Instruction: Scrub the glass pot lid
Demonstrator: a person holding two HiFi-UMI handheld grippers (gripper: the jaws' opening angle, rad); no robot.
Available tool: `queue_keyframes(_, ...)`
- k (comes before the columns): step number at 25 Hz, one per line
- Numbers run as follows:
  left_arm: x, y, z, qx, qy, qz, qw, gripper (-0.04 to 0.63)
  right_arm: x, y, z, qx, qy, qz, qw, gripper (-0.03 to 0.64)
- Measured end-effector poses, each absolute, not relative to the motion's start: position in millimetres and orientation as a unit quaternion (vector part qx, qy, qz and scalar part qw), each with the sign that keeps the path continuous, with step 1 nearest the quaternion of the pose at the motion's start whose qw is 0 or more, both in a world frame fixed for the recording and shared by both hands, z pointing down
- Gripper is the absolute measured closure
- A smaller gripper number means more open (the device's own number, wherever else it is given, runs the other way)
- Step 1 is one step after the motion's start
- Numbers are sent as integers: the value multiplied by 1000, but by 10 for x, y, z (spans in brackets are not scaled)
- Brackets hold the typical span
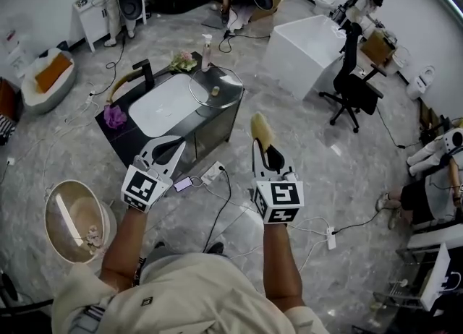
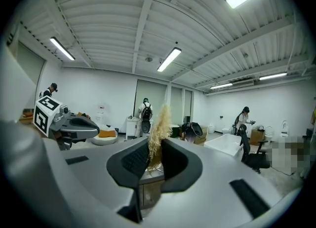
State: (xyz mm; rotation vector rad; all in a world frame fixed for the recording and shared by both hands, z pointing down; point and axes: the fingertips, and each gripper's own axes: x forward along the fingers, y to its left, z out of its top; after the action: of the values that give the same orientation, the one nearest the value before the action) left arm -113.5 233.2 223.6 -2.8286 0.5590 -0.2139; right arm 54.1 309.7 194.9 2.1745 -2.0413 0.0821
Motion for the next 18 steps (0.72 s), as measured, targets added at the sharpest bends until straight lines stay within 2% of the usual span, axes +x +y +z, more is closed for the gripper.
queue_keyframes(11, -679, 2447, 2382, -966, 216, -78, 116, 581, 1242, 3229, 2101, 724, -685, 29, 78, 566)
queue_keyframes(14, -396, 2327, 2353, -972, 205, -67, 97, 581, 1445, 3125, 2084, 728, -678, 41, 92, 566)
queue_keyframes(18, -294, 2041, 2517, -975, 182, -106, 73, 581, 1575, 3008, 2141, 748, -655, 52, 93, 566)
